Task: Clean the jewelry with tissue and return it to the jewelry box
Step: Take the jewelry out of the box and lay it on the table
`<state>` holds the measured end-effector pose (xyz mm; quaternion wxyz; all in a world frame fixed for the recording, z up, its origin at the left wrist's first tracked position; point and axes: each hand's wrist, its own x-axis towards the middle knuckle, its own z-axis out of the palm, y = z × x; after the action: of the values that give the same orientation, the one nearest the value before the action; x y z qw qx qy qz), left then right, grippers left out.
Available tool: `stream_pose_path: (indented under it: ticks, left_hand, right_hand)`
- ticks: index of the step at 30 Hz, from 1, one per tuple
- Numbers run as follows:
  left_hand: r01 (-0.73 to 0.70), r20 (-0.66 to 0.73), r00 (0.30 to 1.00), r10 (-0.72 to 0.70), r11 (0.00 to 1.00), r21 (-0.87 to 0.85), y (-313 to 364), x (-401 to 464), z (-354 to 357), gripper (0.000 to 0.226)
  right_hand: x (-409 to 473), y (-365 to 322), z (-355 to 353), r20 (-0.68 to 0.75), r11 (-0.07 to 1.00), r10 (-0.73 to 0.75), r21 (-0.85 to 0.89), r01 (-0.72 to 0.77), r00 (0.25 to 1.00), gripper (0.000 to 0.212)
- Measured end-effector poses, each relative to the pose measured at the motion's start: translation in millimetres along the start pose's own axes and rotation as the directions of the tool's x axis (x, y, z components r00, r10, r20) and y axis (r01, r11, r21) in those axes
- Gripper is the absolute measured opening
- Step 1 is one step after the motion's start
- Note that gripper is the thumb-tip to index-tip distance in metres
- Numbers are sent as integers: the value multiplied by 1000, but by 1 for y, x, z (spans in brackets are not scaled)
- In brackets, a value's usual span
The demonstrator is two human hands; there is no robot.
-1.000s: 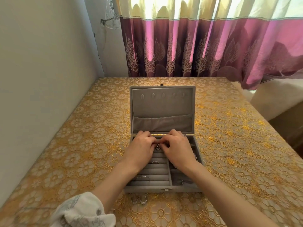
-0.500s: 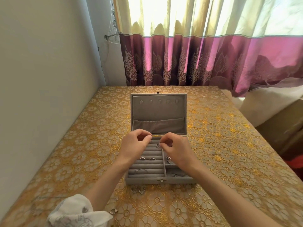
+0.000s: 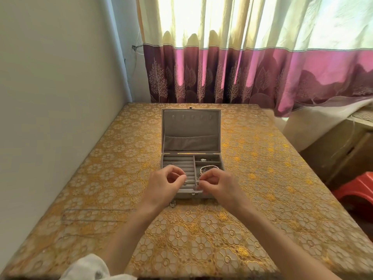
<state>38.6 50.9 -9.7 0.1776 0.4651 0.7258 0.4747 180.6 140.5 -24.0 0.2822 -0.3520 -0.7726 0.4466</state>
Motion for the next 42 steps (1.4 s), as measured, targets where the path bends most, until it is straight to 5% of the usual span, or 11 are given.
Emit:
stream_pose_path:
  ticks: [7, 10, 14, 27, 33, 42]
  left_hand:
    - [-104, 1, 995, 104, 990, 100, -2, -30, 2, 3]
    - [-112, 2, 994, 113, 984, 140, -6, -32, -1, 1]
    - [112, -24, 993, -120, 971, -209, -6, -31, -9, 3]
    - [39, 269, 960, -83, 985, 166, -27, -37, 12, 2]
    - [-73, 228, 974, 7, 956, 286, -34, -31, 24, 1]
    - [-56, 108, 994, 24, 950, 306, -45, -23, 39, 13]
  right_hand:
    - [-24, 2, 3, 113, 953, -114, -270, 141, 987, 7]
    - [-28, 1, 1, 72, 814, -258, -521, 257, 963, 6]
    - [-31, -3, 4, 166, 894, -166, -391, 219, 972, 9]
    - [-28, 11, 14, 343, 914, 81, -400, 67, 936, 6]
    - [-16, 17, 15, 289, 890, 74, -450, 67, 954, 9]
    - [-13, 37, 31, 75, 894, 14, -448, 21, 997, 12]
